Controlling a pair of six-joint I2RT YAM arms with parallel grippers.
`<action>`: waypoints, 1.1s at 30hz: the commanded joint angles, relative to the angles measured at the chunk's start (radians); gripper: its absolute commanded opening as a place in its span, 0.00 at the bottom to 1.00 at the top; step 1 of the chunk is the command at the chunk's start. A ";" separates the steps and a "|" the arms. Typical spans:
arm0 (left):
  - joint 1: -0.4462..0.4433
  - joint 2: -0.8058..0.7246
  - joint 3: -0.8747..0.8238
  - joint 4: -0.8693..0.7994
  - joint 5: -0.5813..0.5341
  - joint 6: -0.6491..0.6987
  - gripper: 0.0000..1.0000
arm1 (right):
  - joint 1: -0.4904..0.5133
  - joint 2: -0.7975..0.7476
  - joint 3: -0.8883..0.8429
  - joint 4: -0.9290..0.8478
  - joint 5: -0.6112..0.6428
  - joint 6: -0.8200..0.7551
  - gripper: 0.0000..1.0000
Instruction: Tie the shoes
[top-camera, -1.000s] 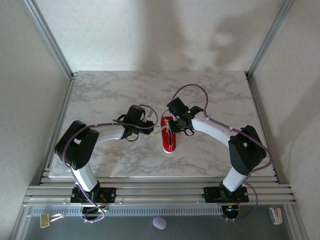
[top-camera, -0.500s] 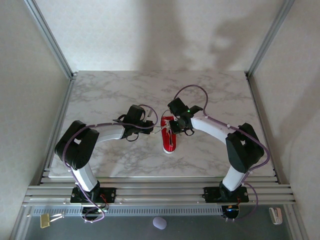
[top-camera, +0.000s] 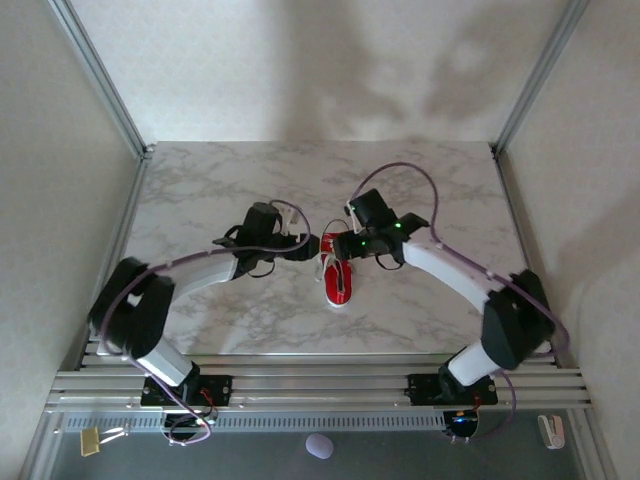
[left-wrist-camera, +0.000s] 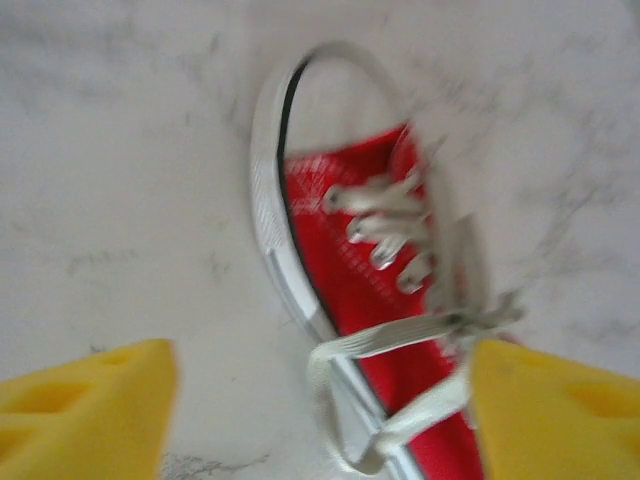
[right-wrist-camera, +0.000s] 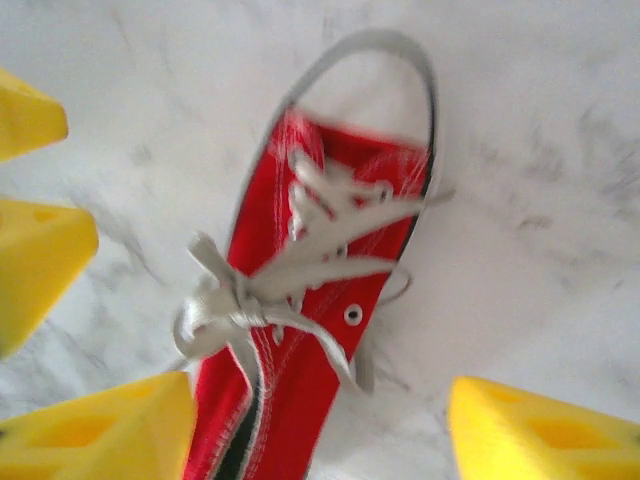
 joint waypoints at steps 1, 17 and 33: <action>0.022 -0.153 -0.028 0.010 -0.208 -0.036 1.00 | -0.023 -0.145 -0.076 0.105 0.140 0.044 0.81; 0.091 -0.865 -0.765 0.598 -0.854 0.325 1.00 | -0.245 -0.522 -0.621 0.474 0.802 0.004 0.99; 0.378 -0.379 -0.776 0.994 -0.667 0.371 1.00 | -0.438 -0.198 -0.759 1.029 0.476 -0.259 0.99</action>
